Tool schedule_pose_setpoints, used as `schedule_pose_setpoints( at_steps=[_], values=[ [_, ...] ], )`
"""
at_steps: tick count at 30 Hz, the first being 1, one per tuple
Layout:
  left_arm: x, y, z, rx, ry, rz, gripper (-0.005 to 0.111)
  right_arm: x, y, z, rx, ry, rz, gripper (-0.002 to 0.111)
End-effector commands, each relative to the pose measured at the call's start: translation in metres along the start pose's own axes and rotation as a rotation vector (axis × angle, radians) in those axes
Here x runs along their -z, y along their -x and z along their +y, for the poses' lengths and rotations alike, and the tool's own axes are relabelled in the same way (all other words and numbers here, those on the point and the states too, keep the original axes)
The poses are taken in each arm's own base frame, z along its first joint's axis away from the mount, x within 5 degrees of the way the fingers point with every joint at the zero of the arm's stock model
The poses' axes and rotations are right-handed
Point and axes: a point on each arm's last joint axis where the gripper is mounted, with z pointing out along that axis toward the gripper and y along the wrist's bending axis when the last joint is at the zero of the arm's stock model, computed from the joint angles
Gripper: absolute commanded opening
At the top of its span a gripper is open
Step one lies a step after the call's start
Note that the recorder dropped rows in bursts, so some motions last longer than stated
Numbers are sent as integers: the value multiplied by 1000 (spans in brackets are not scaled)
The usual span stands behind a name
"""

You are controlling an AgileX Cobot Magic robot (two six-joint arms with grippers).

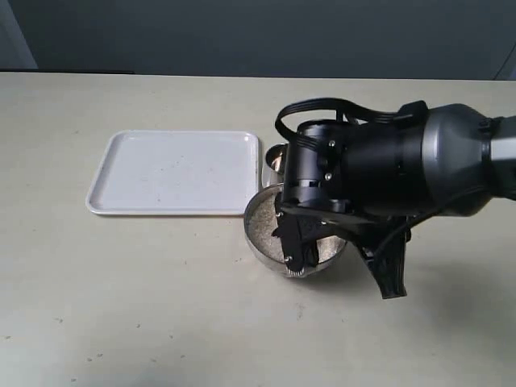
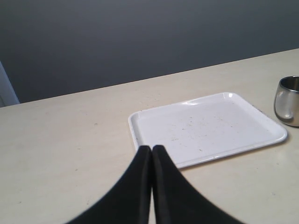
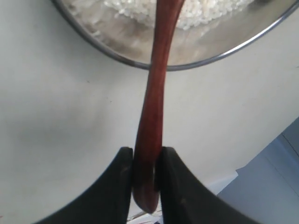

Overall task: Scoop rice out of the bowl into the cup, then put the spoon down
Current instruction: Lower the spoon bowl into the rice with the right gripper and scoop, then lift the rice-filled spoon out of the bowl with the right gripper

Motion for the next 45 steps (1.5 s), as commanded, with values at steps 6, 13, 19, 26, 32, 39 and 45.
schedule_pose_setpoints(
  at_steps=[6,13,19,26,32,39,45],
  values=[
    [1,2,0,2,2,-21,1,-3,-1,3,-56,92,-35,-1],
    [1,2,0,2,2,-21,1,11,2,-12,-125,73,-80,-1],
    [1,2,0,2,2,-21,1,14,4,-12,-149,103,-102,-1],
    [1,2,0,2,2,-21,1,8,-3,-13,-184,155,-76,-1],
    [1,2,0,2,2,-21,1,2,-9,-14,-235,226,-70,-1],
    [1,2,0,0,2,-21,1,-2,-12,-13,-300,318,-99,-1],
    [1,2,0,0,2,-21,1,0,-15,-16,-344,340,-144,-1]
  ],
)
